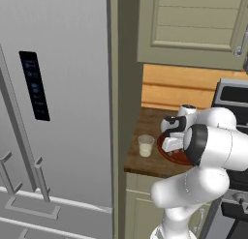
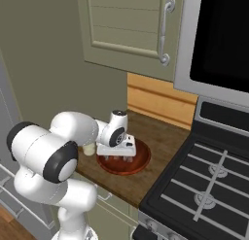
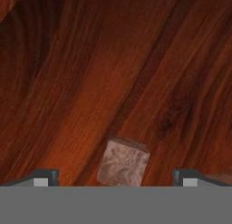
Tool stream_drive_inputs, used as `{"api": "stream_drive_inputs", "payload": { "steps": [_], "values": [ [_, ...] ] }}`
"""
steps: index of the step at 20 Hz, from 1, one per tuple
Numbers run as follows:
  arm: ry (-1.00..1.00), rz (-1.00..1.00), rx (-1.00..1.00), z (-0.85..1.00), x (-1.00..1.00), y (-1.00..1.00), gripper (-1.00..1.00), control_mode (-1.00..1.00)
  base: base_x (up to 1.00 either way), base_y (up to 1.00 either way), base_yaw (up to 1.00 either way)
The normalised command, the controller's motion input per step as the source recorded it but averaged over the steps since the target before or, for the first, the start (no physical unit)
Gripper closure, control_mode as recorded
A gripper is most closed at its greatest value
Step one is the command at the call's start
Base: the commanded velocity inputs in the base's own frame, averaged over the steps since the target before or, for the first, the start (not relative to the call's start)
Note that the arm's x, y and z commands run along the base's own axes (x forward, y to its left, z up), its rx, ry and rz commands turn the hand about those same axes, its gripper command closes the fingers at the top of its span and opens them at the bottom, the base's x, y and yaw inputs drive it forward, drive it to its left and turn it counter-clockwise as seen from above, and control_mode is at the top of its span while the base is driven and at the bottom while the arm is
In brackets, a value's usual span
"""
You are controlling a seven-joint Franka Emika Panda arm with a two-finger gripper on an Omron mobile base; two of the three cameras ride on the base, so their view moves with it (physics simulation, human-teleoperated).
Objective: Grab a lemon wedge from the fridge and one ice cube from the ice bowl, and put them in the glass of lemonade.
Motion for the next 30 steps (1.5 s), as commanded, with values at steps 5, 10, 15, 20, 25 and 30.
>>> {"api": "stream_drive_inputs", "payload": {
  "steps": [5, 10, 15, 20, 25, 30],
  "values": [
    [0.00, 0.00, 0.00, 0.00, 0.00, 0.00, -1.00, -1.00, 0.00, 0.00, 0.00],
    [0.00, 0.00, 0.00, 0.00, 0.14, 0.00, -1.00, -1.00, 0.00, 0.00, 0.00],
    [0.00, 0.00, 0.00, 0.00, 0.14, 0.00, -1.00, -1.00, 0.00, 0.00, 0.00],
    [0.00, 0.00, 0.00, -0.02, -0.03, 0.00, -1.00, -1.00, 0.00, 0.00, 0.00],
    [0.00, 0.00, 0.00, -0.27, 0.00, 0.00, -1.00, -1.00, 0.00, 0.00, 0.00],
    [0.00, 0.00, 0.00, -0.04, 0.00, 0.00, -1.00, -1.00, 0.00, 0.00, 0.00]
  ]
}}
